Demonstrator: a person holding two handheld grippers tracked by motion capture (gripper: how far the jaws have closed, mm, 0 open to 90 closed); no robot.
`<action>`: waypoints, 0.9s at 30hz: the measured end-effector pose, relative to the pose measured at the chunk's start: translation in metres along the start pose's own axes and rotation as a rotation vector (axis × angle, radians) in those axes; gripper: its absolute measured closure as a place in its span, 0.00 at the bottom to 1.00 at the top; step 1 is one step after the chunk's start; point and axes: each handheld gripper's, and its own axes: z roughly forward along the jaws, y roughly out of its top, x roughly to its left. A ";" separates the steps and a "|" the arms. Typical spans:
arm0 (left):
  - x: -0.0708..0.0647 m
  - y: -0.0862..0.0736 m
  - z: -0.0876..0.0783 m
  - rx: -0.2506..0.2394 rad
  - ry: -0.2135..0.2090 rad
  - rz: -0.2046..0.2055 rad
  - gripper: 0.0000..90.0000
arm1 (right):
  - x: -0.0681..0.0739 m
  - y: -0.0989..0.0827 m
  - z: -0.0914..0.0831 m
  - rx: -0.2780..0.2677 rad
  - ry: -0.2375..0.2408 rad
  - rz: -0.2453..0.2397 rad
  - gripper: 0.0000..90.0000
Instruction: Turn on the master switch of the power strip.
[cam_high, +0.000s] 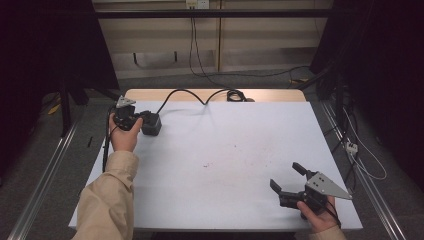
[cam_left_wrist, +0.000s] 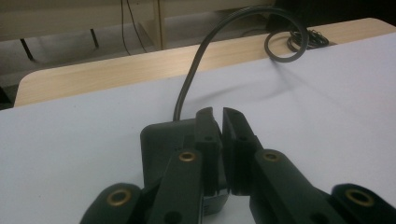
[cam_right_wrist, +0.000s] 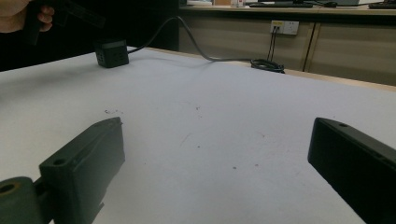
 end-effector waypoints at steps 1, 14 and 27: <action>0.000 0.000 0.001 -0.003 -0.002 -0.003 0.96 | 0.000 0.000 0.000 -0.001 -0.001 0.002 0.04; 0.002 -0.001 0.006 0.013 0.011 -0.008 1.00 | -0.001 0.000 0.000 0.003 0.001 -0.004 0.04; 0.004 -0.003 0.008 0.025 0.020 -0.009 1.00 | -0.001 -0.001 0.000 0.005 0.003 -0.010 0.04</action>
